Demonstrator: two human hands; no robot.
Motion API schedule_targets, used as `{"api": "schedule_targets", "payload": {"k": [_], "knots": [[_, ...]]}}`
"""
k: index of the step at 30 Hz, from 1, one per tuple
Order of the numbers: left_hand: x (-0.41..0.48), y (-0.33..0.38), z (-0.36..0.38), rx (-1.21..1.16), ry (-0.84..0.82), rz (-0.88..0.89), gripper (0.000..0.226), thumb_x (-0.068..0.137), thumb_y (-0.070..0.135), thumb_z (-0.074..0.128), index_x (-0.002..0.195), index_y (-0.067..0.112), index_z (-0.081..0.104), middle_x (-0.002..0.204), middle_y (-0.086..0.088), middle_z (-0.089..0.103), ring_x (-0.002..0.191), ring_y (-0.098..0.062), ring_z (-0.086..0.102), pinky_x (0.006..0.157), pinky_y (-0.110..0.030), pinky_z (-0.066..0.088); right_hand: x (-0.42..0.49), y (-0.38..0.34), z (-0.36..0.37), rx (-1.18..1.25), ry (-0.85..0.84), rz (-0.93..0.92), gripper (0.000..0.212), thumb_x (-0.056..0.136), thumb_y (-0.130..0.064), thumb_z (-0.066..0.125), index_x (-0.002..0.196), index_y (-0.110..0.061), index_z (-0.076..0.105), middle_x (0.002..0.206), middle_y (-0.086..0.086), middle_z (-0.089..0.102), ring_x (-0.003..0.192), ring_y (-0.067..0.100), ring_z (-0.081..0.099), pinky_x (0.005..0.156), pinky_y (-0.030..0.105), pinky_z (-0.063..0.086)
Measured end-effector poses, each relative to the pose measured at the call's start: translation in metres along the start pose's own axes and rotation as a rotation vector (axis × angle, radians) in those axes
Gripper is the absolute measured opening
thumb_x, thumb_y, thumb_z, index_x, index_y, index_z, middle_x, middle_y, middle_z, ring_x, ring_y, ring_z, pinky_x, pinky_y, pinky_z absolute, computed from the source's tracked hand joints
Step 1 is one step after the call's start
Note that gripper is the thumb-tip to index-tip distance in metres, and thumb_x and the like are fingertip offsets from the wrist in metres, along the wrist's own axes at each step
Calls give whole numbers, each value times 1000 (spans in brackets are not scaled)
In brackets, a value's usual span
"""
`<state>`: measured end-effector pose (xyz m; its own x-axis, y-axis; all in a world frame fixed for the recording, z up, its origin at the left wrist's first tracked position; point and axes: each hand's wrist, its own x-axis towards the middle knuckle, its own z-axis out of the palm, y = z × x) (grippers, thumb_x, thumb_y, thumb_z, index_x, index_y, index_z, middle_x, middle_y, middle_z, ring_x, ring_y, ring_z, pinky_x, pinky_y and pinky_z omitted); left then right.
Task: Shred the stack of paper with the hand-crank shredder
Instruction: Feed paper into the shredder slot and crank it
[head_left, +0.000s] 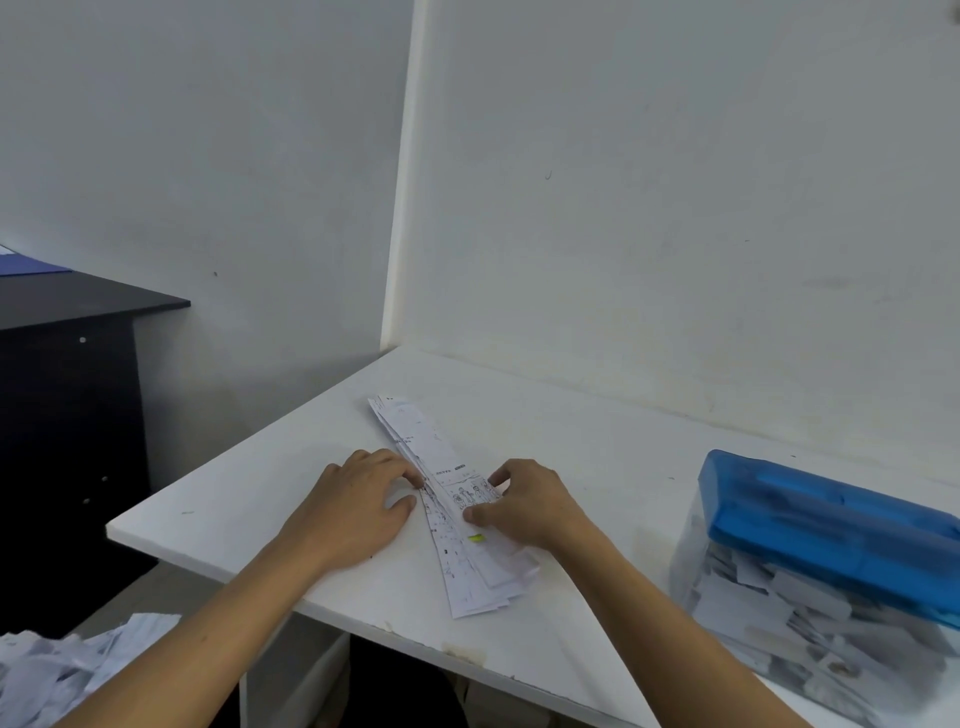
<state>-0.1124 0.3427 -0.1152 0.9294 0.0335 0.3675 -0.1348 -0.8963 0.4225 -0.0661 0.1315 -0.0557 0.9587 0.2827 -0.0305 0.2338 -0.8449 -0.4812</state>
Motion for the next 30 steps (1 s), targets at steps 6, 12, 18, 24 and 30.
{"api": "schedule_targets", "payload": {"k": [6,12,18,24,30], "knots": [[0,1,0,-12,1,-5,15,102,38,52,114,42,59,127,28,53,122,-4,45,96,-32,34,-3,-2,2,-82,81,-33,56,76,-48,79,123,-29,55,123,-5,54,110,17,58,86,35,48],[-1,2,-2,-6,3,-3,16,101,37,52,114,41,60,126,27,54,121,-5,45,94,-32,33,1,-5,4,81,24,5,33,77,-35,81,100,-22,61,104,-2,66,95,19,66,83,40,56],[-1,2,-3,-5,-13,-8,17,102,38,50,115,42,60,127,27,54,121,-5,45,95,-33,35,1,-1,6,136,42,-18,31,90,-36,69,94,-5,69,91,5,72,87,24,70,69,35,52],[-2,5,-5,-2,-23,0,19,102,39,50,118,41,60,127,26,54,120,-4,46,96,-31,35,-3,-2,1,310,100,-57,22,93,-32,68,78,-16,68,80,0,71,73,18,67,58,26,48],[-3,23,-14,-316,157,-52,24,104,42,51,93,37,72,92,18,64,86,2,58,80,-22,43,-6,-11,-17,708,36,-113,27,99,-31,62,94,-7,73,90,6,76,77,17,69,67,27,52]]}}
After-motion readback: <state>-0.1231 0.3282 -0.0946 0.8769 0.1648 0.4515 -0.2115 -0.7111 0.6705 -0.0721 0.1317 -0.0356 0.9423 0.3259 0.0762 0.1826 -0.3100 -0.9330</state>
